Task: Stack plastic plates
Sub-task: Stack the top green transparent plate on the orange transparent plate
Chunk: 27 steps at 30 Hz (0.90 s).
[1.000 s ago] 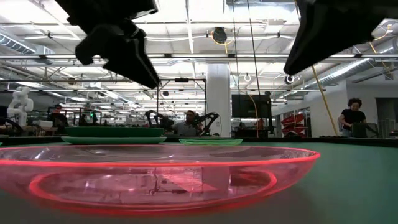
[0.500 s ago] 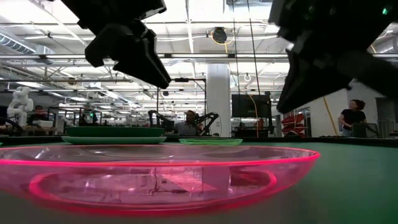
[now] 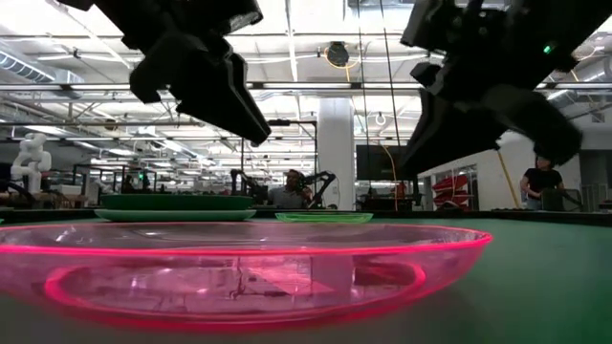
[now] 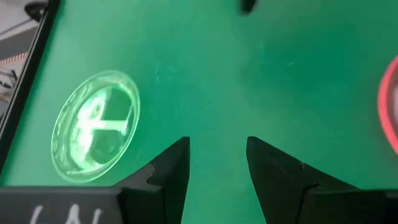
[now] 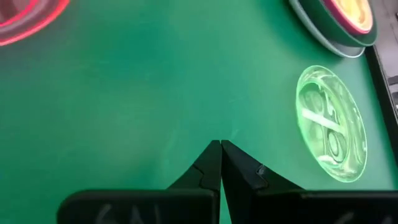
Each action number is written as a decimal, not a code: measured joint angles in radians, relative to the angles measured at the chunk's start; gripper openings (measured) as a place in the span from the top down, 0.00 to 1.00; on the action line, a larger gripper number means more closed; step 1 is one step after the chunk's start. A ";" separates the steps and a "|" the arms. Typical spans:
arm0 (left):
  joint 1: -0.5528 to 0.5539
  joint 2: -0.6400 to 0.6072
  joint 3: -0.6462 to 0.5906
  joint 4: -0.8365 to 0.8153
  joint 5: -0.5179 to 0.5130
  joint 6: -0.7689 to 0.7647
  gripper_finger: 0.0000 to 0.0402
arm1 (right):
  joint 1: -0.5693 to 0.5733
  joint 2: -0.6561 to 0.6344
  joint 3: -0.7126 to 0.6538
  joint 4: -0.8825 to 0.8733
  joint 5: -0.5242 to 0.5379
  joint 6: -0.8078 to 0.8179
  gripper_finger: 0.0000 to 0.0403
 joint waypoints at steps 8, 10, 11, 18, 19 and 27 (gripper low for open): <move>-0.028 0.000 0.000 0.012 0.000 -0.041 0.59 | -0.095 -0.079 -0.181 0.267 -0.080 -0.053 0.99; -0.037 0.000 0.000 0.013 0.001 -0.058 0.59 | -0.114 -0.079 -0.182 0.276 -0.100 -0.055 0.99; -0.041 0.001 0.000 0.012 0.001 -0.063 0.59 | -0.121 -0.079 -0.182 0.276 -0.100 -0.058 0.99; -0.052 0.026 0.002 0.026 -0.006 -0.038 0.59 | -0.171 -0.077 -0.182 0.331 -0.100 -0.087 0.94; -0.053 0.030 0.002 0.024 -0.005 -0.038 0.59 | -0.179 -0.078 -0.182 0.331 -0.100 -0.086 0.92; -0.103 0.050 -0.001 0.013 0.007 -0.100 0.59 | -0.241 -0.077 -0.182 0.326 -0.100 -0.065 0.66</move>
